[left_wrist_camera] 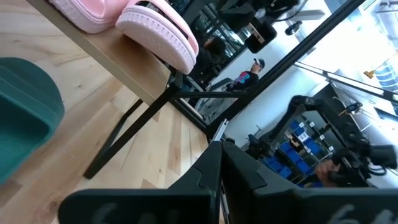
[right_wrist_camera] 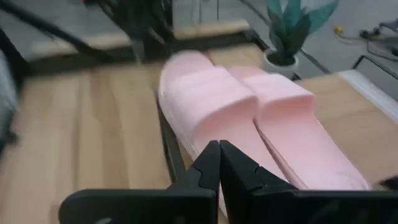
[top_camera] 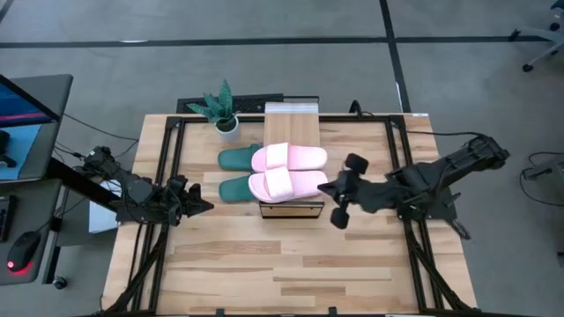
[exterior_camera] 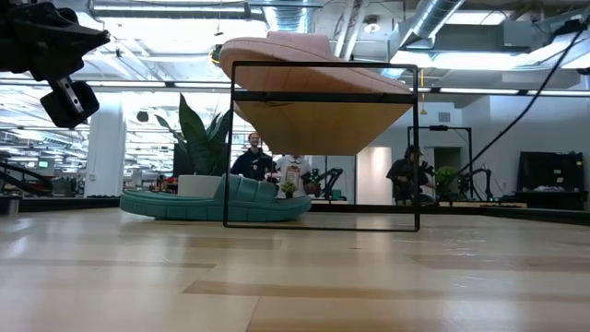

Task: Pick and place slides into the shelf
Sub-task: Put the pink slipper on the shelf

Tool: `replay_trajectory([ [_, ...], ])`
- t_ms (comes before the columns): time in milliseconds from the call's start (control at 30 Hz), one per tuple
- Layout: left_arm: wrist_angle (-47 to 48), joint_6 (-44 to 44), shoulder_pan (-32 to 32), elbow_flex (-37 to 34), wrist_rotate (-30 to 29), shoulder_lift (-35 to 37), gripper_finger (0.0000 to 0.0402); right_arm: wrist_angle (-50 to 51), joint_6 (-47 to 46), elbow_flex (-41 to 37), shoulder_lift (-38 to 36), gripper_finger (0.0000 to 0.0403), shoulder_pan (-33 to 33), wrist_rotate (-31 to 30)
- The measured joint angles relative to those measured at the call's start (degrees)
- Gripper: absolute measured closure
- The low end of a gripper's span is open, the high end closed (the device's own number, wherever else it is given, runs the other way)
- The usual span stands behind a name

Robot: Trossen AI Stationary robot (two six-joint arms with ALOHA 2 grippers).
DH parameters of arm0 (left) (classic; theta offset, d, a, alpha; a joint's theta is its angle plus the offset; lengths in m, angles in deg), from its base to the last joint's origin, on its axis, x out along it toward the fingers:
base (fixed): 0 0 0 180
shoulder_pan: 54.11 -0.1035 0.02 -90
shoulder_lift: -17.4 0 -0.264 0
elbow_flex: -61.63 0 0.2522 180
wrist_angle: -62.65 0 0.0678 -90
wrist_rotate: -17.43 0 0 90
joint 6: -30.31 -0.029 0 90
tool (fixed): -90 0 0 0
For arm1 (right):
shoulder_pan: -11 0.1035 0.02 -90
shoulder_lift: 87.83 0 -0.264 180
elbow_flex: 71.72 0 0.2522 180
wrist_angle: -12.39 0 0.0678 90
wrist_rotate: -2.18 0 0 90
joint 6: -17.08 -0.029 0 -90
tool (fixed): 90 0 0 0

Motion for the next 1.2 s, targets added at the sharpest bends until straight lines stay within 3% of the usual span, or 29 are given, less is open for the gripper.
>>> replay_trajectory([
  [167,-0.2,0.3,0.0,0.0,-0.9,0.0,0.0401,-22.0,3.7,-15.8,-10.2,0.0403,-0.2,7.8],
  [300,-0.3,1.2,0.0,0.0,-3.8,0.0,0.0401,-24.0,3.9,-18.6,-12.8,0.0403,-1.6,11.1],
  [467,-0.6,1.9,0.0,0.0,-9.3,0.0,0.0401,-17.1,5.0,-15.1,-10.8,0.0403,-2.9,16.2],
  [633,-0.7,1.9,0.0,0.0,-9.2,0.0,0.0401,-13.4,3.0,-11.1,-8.4,0.0403,-3.0,16.5],
  [867,-0.7,0.9,0.0,0.0,-2.8,0.0,0.0401,-13.6,-2.8,-5.5,2.7,0.0403,-3.5,14.7],
  [1067,-0.7,1.0,0.0,-0.1,6.0,0.0,0.0401,-17.2,-7.2,-0.9,11.6,0.0403,-4.6,14.7],
  [1200,-0.7,1.2,0.0,-0.1,8.2,0.0,0.0401,-16.8,-9.6,3.1,15.5,0.0403,-4.5,14.5],
])
